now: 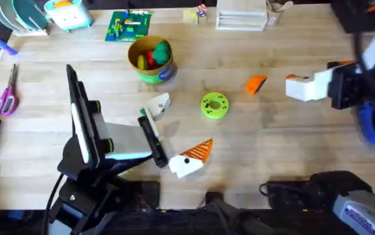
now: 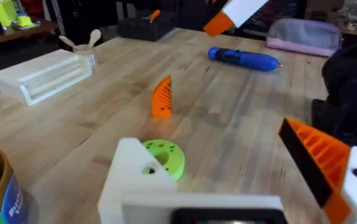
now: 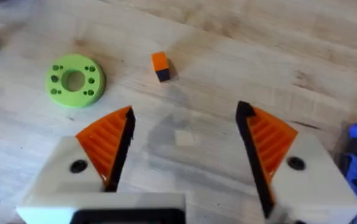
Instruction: Pick up the gripper from the table and insert it into the empty holder that is missing its gripper. Then pick up a screw, insert it into the mounting hole, and use the screwdriver to tighten it. Finally, clean up the table by picking up the vegetable and placing it into the bucket.
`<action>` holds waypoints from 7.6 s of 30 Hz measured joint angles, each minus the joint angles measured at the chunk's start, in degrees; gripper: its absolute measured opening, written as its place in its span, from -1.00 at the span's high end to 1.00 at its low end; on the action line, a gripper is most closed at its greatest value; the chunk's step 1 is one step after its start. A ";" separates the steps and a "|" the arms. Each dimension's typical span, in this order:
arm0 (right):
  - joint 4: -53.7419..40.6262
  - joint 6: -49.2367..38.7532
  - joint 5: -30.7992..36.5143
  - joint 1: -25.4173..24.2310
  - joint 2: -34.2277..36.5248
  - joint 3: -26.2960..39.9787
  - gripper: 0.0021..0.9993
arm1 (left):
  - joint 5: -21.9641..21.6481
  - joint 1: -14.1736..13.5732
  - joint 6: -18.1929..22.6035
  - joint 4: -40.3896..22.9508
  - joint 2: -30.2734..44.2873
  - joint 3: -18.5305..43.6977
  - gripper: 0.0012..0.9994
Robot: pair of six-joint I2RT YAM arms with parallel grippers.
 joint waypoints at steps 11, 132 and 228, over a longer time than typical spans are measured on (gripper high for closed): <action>8.27 -6.40 -0.93 3.37 17.46 1.17 -0.98 | 0.49 0.00 -0.04 -0.02 0.00 0.00 -0.99; 66.14 67.51 -62.67 20.76 35.12 -14.39 0.99 | -2.21 0.02 -5.20 0.20 0.00 0.00 -0.99; 83.63 74.56 -50.38 30.21 43.54 -14.29 -0.38 | -3.96 -0.13 -10.67 0.20 0.42 0.00 -0.99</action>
